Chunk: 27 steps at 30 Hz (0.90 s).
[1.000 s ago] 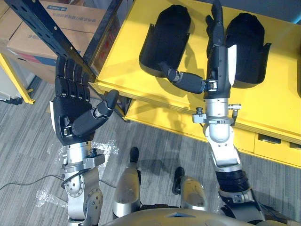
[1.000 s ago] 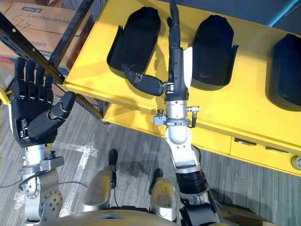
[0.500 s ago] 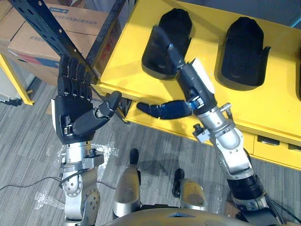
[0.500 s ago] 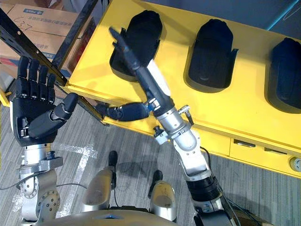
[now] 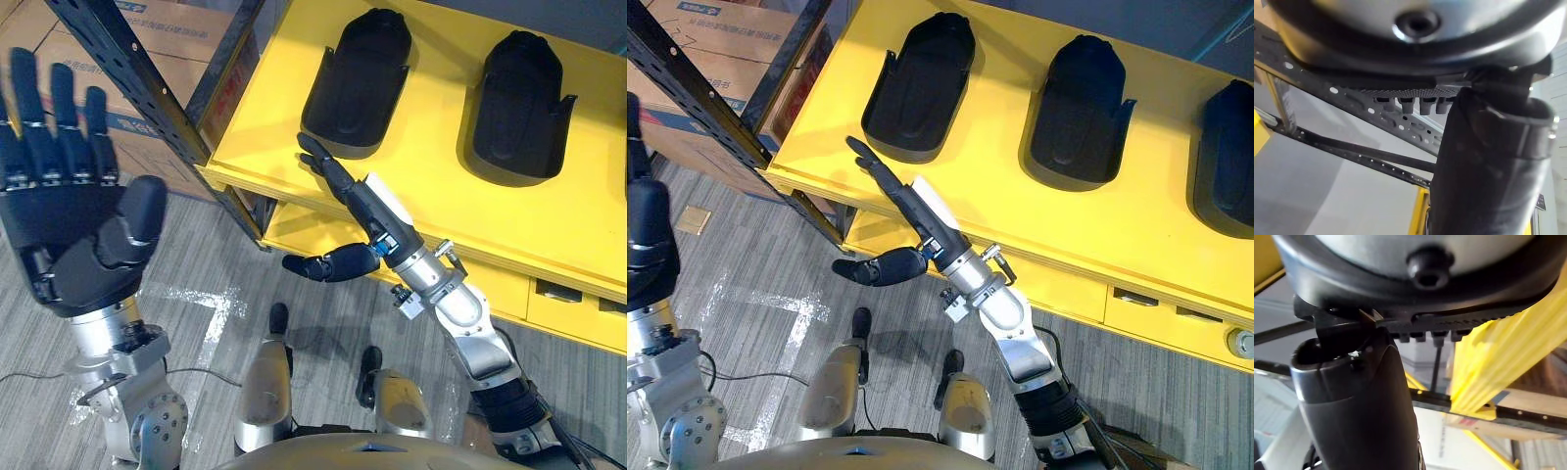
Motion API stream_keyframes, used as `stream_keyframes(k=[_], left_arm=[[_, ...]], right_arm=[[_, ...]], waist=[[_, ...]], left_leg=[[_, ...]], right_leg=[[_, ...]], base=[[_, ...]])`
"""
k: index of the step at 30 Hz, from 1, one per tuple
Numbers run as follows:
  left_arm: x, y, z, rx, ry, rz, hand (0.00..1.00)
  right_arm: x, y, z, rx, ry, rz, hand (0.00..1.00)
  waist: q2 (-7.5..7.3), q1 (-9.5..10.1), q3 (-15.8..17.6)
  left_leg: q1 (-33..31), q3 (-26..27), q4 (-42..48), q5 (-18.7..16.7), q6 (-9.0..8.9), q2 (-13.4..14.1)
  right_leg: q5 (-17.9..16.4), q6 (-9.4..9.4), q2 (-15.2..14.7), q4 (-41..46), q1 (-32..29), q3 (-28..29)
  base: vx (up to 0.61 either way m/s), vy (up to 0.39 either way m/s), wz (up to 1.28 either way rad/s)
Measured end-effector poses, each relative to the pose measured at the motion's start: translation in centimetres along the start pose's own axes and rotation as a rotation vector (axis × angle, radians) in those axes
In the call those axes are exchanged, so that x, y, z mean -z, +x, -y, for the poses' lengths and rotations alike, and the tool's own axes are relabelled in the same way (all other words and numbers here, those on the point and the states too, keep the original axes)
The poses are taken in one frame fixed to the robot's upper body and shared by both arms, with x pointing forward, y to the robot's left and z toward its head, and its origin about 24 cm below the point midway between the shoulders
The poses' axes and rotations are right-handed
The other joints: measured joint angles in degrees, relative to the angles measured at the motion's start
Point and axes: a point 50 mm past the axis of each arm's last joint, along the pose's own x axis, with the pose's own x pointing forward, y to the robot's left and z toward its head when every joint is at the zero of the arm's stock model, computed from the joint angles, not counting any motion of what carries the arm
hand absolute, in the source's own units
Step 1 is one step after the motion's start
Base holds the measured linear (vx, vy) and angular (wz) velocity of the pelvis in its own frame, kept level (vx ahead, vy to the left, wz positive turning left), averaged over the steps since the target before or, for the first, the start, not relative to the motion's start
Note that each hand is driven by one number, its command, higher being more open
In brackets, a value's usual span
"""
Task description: Walk over and take three plastic housings, then place them on the shelf
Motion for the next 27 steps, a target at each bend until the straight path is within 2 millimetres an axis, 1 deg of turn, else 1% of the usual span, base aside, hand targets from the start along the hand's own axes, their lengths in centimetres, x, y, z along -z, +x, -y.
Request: stream_keyframes(k=[2,6,8,10,14,19,27], left_arm=[[-0.1,0.0,-0.2,-0.010,-0.011,0.006,1.00],[-0.1,-0.2,-0.1,0.002,-0.015,0.018,1.00],[-0.1,-0.2,-0.1,0.008,-0.016,0.021,1.00],[-0.3,-0.2,-0.2,0.001,-0.006,0.029,1.00],[-0.6,-0.3,-0.6,-0.014,0.016,0.044,1.00],[-0.7,-0.3,-0.6,-0.006,0.024,0.045,1.00],[-0.8,-0.3,-0.8,0.003,0.031,0.035,1.00]], right_arm=[[0.2,0.0,0.4,0.046,-0.020,-0.012,1.00],[0.5,0.1,1.0,0.136,-0.006,-0.018,1.00],[1.0,0.1,1.4,0.179,-0.025,-0.047,1.00],[1.0,0.4,1.4,0.200,-0.034,-0.044,1.00],[0.9,0.9,2.1,0.259,-0.029,-0.028,1.00],[0.5,1.2,2.9,0.303,-0.027,-0.004,1.00],[0.5,1.1,3.1,0.257,-0.014,0.001,1.00]], waist=[[-0.04,0.19,0.1],[0.02,0.09,0.1],[0.08,0.08,0.2],[0.09,0.08,0.3],[0.38,0.19,1.4],[0.39,0.17,2.4],[0.28,0.06,2.5]], left_leg=[[-0.5,-0.2,-0.1,0.4,0.03,0.0],[-0.4,-0.4,-0.1,0.5,0.02,0.0],[-0.4,-0.4,-0.1,0.5,0.02,0.0],[-0.4,-0.4,-0.1,0.5,-0.03,0.0],[-0.4,-0.6,-0.3,0.7,-0.07,0.0],[-0.5,-0.8,-1.2,1.4,-0.09,0.0],[-0.3,-1.2,-1.3,1.5,-0.26,0.0]], right_leg=[[0.1,0.24,0.0,0.6,-0.6,-0.1],[-0.1,-0.01,0.0,0.8,-0.6,-0.2],[-0.3,-0.30,0.0,1.1,-0.7,-0.2],[-0.7,-0.86,0.0,1.6,-1.0,-0.2],[-1.0,-1.13,-0.1,2.3,-1.3,-0.2],[-1.1,-1.22,-0.1,2.8,-1.8,-0.5],[-1.4,-1.32,-0.1,3.5,-1.7,-1.0]], base=[[0.01,-0.006,0.02],[0.00,0.000,0.00],[0.00,0.000,0.00],[0.00,0.000,0.00],[-0.04,-0.002,0.02],[-0.02,-0.003,0.02],[0.00,-0.004,0.01]])
